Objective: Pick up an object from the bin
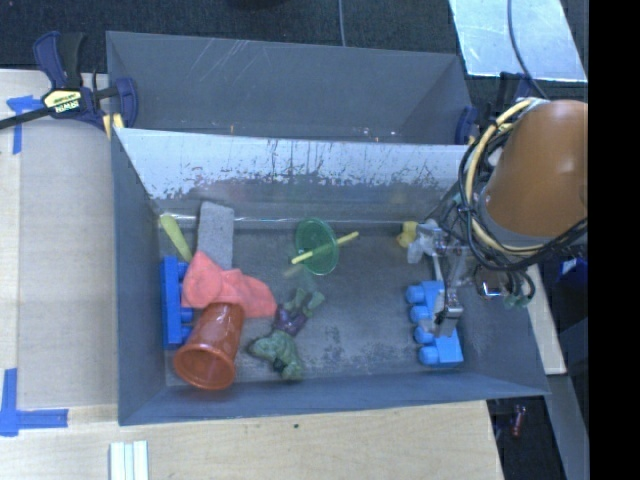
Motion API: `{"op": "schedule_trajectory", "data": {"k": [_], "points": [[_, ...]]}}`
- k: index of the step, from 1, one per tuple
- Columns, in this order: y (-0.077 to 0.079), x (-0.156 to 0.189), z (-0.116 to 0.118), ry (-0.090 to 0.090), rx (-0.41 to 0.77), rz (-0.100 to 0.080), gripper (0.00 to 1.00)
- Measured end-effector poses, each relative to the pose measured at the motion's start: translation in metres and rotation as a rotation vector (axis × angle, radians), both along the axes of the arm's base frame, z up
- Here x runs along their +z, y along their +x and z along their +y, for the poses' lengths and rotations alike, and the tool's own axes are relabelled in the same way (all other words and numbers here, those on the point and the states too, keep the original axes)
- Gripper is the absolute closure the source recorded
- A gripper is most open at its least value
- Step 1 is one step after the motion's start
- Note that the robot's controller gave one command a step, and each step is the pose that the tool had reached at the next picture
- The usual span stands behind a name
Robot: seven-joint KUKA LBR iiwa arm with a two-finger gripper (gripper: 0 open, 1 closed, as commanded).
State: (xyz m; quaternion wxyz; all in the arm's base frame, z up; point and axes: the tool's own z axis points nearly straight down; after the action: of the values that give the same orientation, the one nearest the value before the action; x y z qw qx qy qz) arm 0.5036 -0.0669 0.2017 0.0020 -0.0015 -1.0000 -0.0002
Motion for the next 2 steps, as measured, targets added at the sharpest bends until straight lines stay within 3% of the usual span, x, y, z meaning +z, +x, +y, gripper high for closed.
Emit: {"op": "schedule_trajectory", "data": {"k": [1,2], "points": [[0.002,0.003,0.000,-0.001,0.002,-0.007,0.00],[0.001,0.003,0.023,-0.001,-0.027,-0.007,0.00]]}}
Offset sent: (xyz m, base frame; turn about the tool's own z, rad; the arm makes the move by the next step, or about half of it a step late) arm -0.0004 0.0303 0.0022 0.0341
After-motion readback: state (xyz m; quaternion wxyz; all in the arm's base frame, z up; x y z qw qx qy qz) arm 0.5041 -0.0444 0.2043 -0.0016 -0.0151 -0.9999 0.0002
